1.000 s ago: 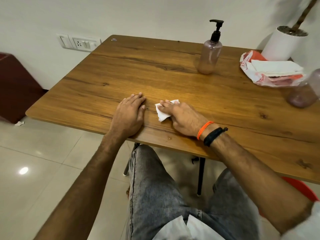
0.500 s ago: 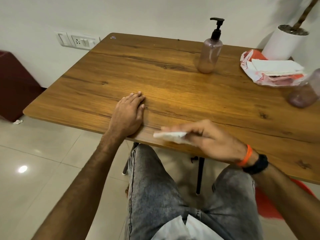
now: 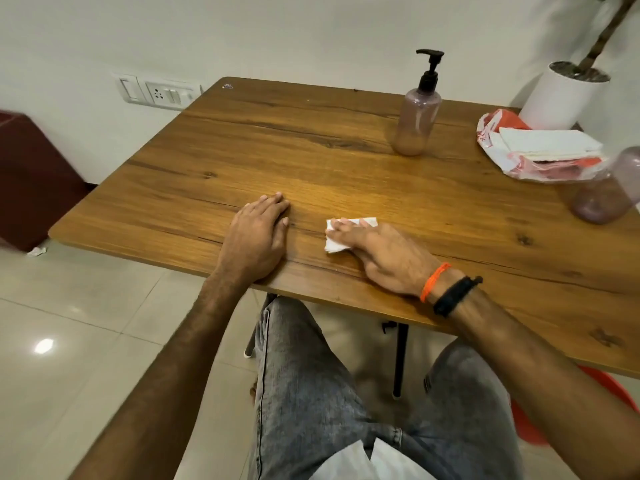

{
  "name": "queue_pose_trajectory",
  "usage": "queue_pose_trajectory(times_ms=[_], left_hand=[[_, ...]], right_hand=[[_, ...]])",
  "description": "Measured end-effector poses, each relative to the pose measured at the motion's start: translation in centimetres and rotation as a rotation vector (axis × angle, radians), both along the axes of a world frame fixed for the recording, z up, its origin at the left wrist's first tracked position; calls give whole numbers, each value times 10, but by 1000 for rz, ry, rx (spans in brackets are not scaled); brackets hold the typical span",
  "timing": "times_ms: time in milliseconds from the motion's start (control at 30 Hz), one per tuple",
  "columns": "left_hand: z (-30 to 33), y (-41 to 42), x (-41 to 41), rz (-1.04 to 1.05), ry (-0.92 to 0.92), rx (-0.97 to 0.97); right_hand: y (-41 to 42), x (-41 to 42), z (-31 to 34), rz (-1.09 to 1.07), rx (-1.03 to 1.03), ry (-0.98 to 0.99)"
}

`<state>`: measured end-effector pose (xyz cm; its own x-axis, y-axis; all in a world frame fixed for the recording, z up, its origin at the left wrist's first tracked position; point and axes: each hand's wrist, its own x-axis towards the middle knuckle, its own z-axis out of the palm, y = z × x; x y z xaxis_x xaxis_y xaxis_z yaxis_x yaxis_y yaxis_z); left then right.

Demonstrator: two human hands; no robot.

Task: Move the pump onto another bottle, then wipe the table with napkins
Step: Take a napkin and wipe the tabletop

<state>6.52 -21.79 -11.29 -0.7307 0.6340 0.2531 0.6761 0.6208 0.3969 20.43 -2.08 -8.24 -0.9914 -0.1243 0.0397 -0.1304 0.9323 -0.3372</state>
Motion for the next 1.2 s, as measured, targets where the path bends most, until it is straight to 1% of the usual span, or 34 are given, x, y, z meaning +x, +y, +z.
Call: queue_pose_trajectory(times_ms=[167, 200, 233, 300, 333, 400, 433, 467, 533, 567, 600, 700, 767, 867, 967, 1033, 1067, 1133, 1200], left_hand=[[-1, 1, -1, 5, 7, 7], [-2, 1, -1, 6, 9, 5], [-2, 1, -2, 5, 8, 4], [-2, 0, -2, 1, 2, 1], [-1, 0, -1, -1, -4, 0], [-1, -1, -1, -2, -11, 1], [-2, -1, -2, -1, -10, 2], [-2, 0, -2, 1, -9, 3], [-3, 0, -3, 3, -4, 3], [-3, 0, -3, 3, -2, 2], [-3, 1, -3, 3, -1, 2], [-3, 0, -3, 1, 2, 5], [-3, 0, -3, -2, 5, 7], [-4, 0, -3, 1, 10, 3], [-3, 1, -2, 3, 10, 6], [-3, 2, -2, 6, 11, 10], [-2, 2, -1, 8, 12, 7], [-2, 2, -1, 9, 12, 1], [-1, 1, -1, 5, 8, 1]], right_hand=[[-29, 59, -4, 188, 23, 20], [-34, 68, -3, 217, -29, 5], [-36, 74, 0, 232, -130, -34], [-30, 75, 12, 200, -392, -76], [-25, 71, 18, 152, -500, -43], [-9, 54, 28, 23, -615, 91], [-2, 42, 32, -46, -612, 161], [5, 30, 36, -111, -552, 224], [16, 8, 38, -215, -351, 306], [20, -2, 36, -232, -260, 307], [24, -9, 33, -226, -192, 272], [28, -16, 15, -165, -56, 73], [25, -9, 4, -118, -7, 37], [12, 15, 1, -55, -24, 57], [-13, 56, -1, 67, -1, 46], [-33, 80, -3, 140, -36, 16], [-39, 86, -2, 171, -91, 9], [-40, 89, 7, 183, -276, 12], [-28, 83, 20, 121, -431, 67]])
